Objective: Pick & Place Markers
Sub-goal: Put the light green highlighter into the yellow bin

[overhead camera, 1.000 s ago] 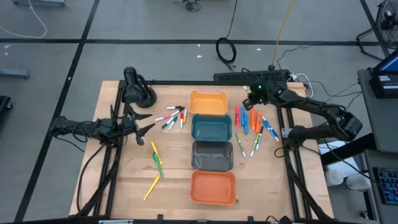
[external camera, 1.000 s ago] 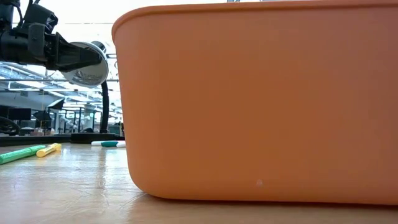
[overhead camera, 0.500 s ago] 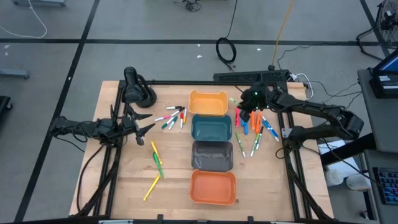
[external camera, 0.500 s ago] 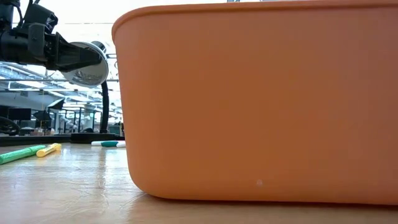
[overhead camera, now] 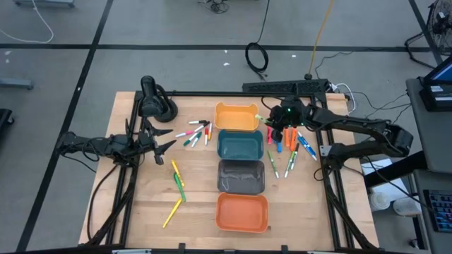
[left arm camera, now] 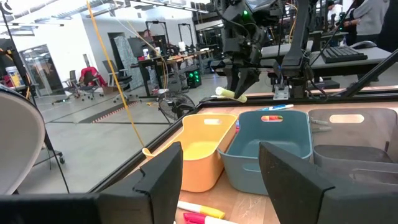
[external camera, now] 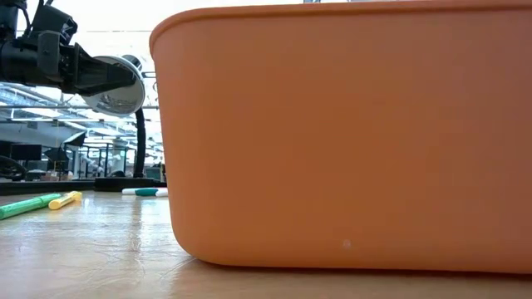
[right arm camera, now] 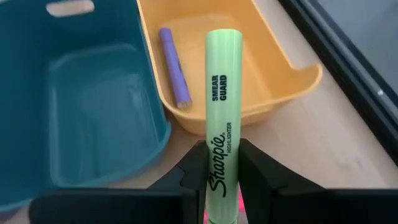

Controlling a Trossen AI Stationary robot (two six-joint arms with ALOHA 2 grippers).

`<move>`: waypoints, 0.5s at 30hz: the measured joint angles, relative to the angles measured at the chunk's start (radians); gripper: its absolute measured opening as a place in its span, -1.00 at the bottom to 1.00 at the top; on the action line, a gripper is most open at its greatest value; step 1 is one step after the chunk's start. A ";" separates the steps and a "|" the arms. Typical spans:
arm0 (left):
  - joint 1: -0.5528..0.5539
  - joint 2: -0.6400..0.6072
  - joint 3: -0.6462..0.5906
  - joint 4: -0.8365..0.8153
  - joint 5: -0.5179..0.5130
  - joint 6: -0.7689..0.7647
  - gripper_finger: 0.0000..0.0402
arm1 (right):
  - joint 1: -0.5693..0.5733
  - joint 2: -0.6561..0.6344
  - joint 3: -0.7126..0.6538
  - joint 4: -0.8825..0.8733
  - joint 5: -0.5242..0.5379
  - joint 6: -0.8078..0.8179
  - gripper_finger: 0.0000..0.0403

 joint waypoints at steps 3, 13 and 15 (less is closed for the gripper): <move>0.000 0.000 0.000 0.000 0.000 0.000 0.07 | 0.005 0.000 0.000 0.034 0.000 0.000 -0.71; 0.000 0.000 0.000 0.000 0.000 0.000 0.07 | 0.010 0.000 0.000 0.223 -0.110 0.015 -0.71; 0.000 0.000 0.000 0.000 0.000 0.000 0.07 | 0.020 0.000 0.000 0.250 -0.135 0.015 -0.71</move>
